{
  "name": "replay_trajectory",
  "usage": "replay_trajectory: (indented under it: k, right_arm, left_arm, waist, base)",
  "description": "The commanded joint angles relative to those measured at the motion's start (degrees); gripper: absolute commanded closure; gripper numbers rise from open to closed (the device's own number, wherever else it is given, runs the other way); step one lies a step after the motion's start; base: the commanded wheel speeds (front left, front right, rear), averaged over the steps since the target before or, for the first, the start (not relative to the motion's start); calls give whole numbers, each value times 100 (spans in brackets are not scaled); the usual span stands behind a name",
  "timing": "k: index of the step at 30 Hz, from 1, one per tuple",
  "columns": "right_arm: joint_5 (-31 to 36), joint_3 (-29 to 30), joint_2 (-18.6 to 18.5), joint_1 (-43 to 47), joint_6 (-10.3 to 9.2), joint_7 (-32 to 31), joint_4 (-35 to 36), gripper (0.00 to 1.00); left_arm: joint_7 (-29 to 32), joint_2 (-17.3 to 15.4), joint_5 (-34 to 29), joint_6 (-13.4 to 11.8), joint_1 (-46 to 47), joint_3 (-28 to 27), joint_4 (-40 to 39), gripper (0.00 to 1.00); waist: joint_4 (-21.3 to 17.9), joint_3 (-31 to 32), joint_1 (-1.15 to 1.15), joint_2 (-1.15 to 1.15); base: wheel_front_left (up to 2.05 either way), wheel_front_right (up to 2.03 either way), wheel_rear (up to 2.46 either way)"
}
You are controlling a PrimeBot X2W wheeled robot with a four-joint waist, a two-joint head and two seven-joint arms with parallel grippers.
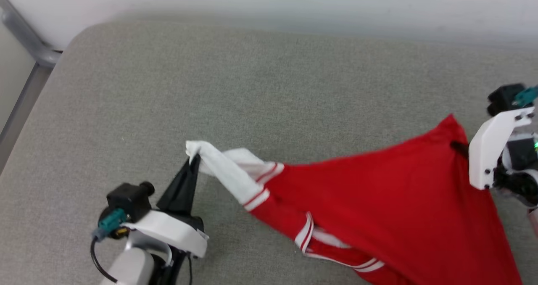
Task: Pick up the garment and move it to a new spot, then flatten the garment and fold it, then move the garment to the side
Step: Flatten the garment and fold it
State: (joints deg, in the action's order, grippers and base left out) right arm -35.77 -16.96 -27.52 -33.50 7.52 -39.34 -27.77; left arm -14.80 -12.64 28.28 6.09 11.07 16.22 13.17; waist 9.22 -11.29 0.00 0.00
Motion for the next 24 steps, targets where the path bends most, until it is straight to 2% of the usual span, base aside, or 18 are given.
replay_trajectory:
  k: [1,7,14,24]
  right_arm:
    - [34,72,9,-78,-5,116,6,100]
    - [310,506,171,-457,-5,834,5,100]
    - [722,873,410,-1093,-6,1270,-76,100]
    - [1359,1306,703,-2583,-8,1874,-354,100]
  left_arm:
    - [-20,-72,-36,24,155,-23,0,100]
    - [44,-441,-65,68,1062,-170,132,100]
    - [245,-642,22,94,2392,-252,608,100]
    - [539,-1042,218,116,4577,-447,1670,100]
  waist:
    - [-63,110,0,0]
    - [-339,346,0,0]
    - [-607,344,0,0]
    - [-972,-216,0,0]
  base:
    - [0,0,0]
    - [0,0,0]
    - [0,0,0]
    - [0,0,0]
